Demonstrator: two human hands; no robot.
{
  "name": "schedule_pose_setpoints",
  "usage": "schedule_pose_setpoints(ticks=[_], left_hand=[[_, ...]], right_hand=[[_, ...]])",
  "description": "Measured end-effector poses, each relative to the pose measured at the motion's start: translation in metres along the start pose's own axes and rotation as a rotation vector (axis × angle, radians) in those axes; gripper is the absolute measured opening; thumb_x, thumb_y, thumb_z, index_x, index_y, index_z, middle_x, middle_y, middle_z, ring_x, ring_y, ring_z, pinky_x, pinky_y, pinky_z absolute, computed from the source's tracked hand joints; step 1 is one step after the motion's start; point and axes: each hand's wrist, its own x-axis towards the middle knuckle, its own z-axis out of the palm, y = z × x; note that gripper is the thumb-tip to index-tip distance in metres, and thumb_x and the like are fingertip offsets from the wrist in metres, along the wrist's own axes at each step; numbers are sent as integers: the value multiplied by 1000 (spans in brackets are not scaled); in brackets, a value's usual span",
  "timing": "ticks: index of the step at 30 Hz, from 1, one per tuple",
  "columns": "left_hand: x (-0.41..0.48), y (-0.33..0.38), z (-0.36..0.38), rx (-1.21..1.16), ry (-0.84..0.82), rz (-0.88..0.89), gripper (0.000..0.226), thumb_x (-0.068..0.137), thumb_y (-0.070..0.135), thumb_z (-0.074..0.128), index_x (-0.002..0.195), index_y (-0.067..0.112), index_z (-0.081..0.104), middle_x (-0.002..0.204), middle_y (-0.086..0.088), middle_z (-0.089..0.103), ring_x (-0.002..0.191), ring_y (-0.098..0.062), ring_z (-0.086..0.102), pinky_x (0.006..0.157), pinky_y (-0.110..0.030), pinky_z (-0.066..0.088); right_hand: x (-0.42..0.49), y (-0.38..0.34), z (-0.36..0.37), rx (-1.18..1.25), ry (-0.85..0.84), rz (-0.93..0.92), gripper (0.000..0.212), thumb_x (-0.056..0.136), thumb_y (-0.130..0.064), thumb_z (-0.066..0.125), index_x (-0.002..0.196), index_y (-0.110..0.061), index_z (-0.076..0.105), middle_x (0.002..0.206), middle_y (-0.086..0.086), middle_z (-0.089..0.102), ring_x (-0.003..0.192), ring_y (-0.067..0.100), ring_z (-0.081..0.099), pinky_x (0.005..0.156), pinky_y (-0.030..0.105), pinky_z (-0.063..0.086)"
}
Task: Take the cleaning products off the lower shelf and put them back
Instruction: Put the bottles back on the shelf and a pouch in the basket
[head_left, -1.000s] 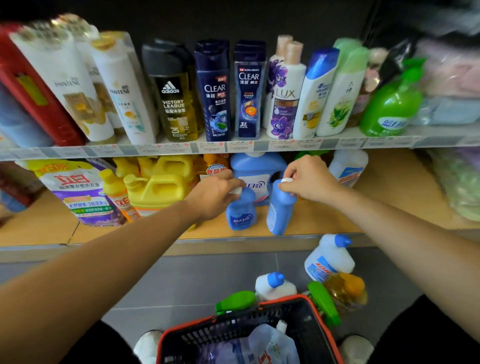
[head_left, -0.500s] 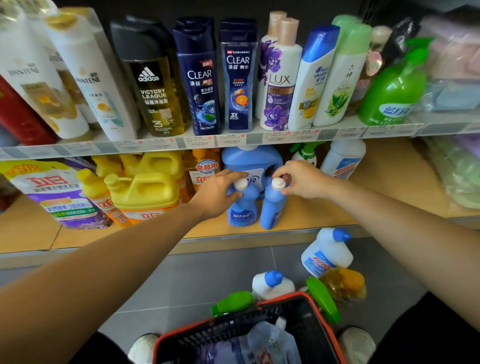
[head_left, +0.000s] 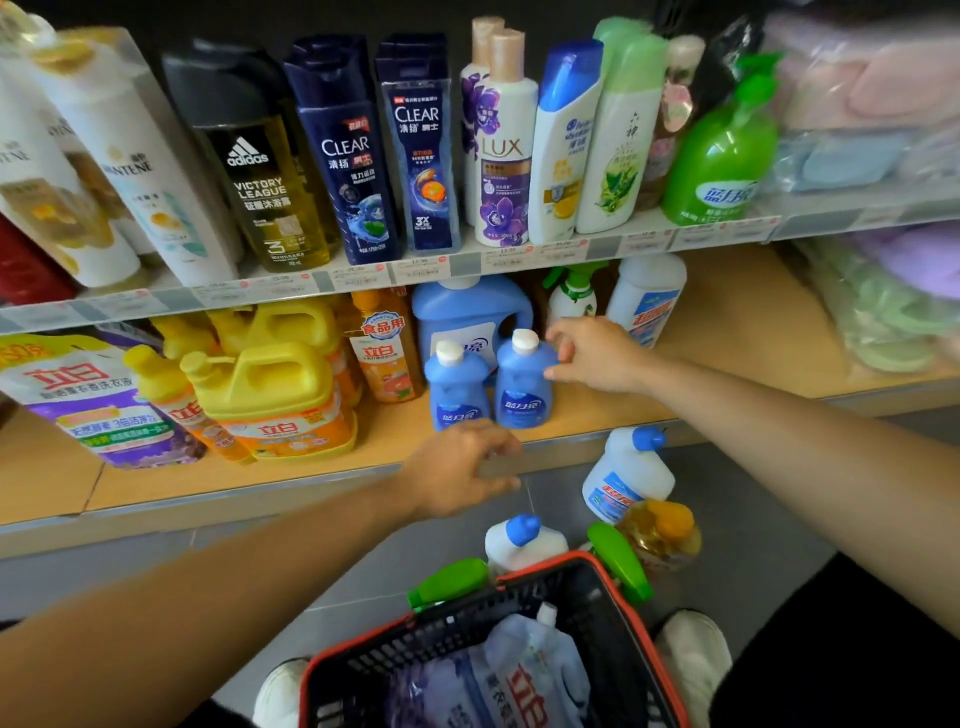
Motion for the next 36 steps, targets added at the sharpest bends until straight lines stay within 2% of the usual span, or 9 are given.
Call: schedule_pose_setpoints(ticks=[3,7,13,16,20,23,25,30,36], left_hand=[[-8,11,26,59,-239,-18,53,87,57,69,128,26,60,126,3,65,111,-20,61,92,-34,49],[-12,9,44,182,-314,-24,60,84,61,70,134,30,58,130,0,63,117,-27,60,95,-39,49],[0,9,54,181,-265,3,40,90,38,70,127,26,60,123,1,66,107,-26,62,79,-32,40],[3,-1,51,170,-232,-40,33,92,31,68,123,23,59,117,-3,68,104,-29,63,79,-35,43],[7,-20,42,117,-134,-180,29,94,27,67,121,18,60,118,-5,67,103,-28,61,78,-32,41],[6,-31,38,63,-86,-282,29,93,26,69,118,16,61,115,-7,69,100,-28,62,85,-38,48],[6,-35,37,46,-60,-306,30,92,25,70,119,15,62,114,-8,69,99,-28,62,86,-39,49],[9,-30,39,89,6,-211,32,96,26,65,125,16,59,118,-9,67,101,-29,62,85,-40,50],[5,-26,43,109,80,-152,32,96,28,66,126,15,59,119,-8,66,99,-29,63,83,-40,52]], right_hand=[[-25,29,-6,-105,-236,60,49,77,-38,83,117,-17,65,107,2,67,99,20,63,88,38,53],[-51,59,-5,-290,-466,163,63,75,-44,83,128,-18,60,119,1,61,110,21,59,92,36,51],[-79,99,13,-222,-346,173,35,82,-26,77,114,-23,63,78,-15,49,81,15,55,65,27,37],[-78,103,17,-200,-245,178,22,92,-28,66,112,-20,67,89,-4,63,81,16,56,59,25,40],[-75,105,13,-117,-248,204,46,87,-36,74,128,-19,62,86,-11,56,88,17,58,69,28,47],[-75,103,19,-184,-315,189,64,83,-40,78,138,-19,55,123,3,64,114,24,56,84,30,44],[-76,103,25,-239,-346,202,55,85,-36,76,133,-17,59,130,6,62,115,27,57,89,34,47],[-75,100,31,-259,-321,267,28,91,-32,70,106,-9,62,111,11,65,97,28,60,75,34,45],[-85,100,31,-78,-410,520,49,89,-53,66,78,-5,64,65,9,73,54,23,71,56,30,60]])
